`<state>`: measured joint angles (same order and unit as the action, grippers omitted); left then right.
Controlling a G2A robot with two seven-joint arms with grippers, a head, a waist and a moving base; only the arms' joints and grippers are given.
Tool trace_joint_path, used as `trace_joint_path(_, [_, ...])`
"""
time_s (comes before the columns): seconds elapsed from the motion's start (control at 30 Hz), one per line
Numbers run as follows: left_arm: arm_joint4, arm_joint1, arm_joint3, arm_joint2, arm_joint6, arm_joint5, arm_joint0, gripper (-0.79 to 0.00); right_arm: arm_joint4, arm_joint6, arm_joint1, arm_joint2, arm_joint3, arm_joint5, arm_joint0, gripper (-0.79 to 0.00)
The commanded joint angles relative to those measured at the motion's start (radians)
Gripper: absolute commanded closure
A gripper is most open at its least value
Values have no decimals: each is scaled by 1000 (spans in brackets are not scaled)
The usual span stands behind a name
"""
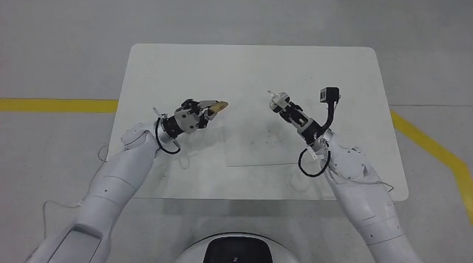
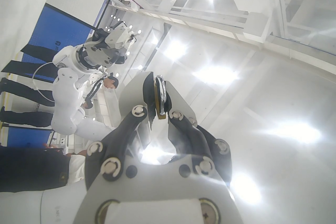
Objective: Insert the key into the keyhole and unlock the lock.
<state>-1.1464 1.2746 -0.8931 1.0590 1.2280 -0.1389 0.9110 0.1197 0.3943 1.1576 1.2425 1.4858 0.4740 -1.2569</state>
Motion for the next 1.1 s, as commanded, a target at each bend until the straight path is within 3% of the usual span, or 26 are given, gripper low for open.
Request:
trace_joint_path(0.0, [-36, 2, -10, 4, 17, -48, 7, 0, -18, -38, 7, -26, 24, -15, 8, 0])
trace_joint_path(0.2, [-113, 31, 25, -37, 21, -138, -30, 0, -102, -73, 18, -68, 74, -21, 20, 0])
trace_joint_path(0.4, [-172, 77, 112, -108, 17, -221, -98, 0, -136, -52, 10, -28, 130, 15, -8, 0])
trace_joint_path(0.77, [-175, 151, 241, -201, 30, -221, -178, 0, -157, 8, -9, 68, 187, 57, -81, 0])
trace_joint_path(1.07, [-162, 177, 298, -215, 59, -227, -221, 0, -119, 24, -10, 73, 193, 37, -88, 0])
